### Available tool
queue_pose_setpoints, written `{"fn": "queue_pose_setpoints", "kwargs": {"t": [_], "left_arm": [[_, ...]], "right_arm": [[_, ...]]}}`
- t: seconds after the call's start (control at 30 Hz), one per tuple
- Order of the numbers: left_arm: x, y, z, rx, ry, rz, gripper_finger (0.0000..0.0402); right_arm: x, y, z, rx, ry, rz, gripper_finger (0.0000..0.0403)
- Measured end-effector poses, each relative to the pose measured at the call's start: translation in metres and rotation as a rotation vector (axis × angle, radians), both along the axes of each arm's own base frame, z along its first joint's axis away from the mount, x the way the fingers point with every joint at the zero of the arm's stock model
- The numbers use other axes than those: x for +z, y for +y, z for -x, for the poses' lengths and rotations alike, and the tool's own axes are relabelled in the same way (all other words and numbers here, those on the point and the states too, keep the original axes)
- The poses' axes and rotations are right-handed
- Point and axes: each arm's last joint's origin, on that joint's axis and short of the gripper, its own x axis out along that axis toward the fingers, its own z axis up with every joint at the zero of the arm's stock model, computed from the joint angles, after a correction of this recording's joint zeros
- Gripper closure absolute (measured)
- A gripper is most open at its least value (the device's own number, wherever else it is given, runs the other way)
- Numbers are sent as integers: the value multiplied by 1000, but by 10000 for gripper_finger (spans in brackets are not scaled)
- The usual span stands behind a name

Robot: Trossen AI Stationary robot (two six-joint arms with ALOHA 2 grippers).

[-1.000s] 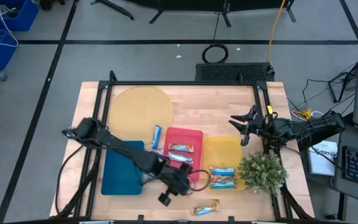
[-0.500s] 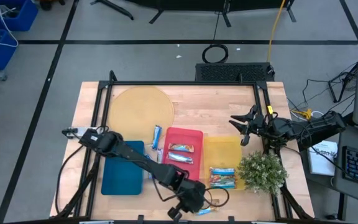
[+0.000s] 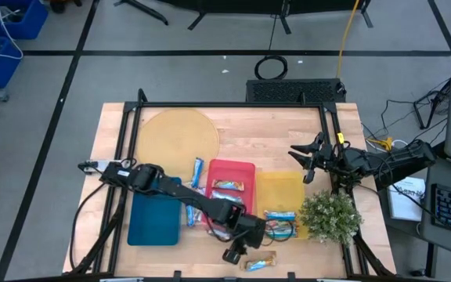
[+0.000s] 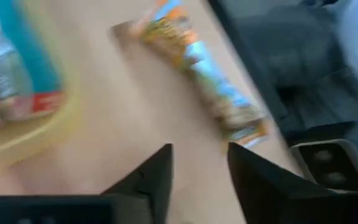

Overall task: Pick and place Granola Bars by type
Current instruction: Put the yellow granola bar into the red bin

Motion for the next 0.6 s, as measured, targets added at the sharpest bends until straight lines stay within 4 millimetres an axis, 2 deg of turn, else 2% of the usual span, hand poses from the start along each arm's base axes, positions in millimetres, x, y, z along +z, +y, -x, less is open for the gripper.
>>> {"fn": "queue_pose_setpoints", "kwargs": {"t": [0.13,0.27,0.43,0.6], "left_arm": [[1,-16,6,-52,8,54,179],[3,-23,7,-34,18,87,149],[3,-24,6,26,27,90,143],[-11,-21,-1,71,67,133,152]], "right_arm": [[0,0,0,0,5,1,312],[0,0,0,0,5,0,312],[0,0,0,0,3,-4,312],[0,0,0,0,1,-10,312]]}}
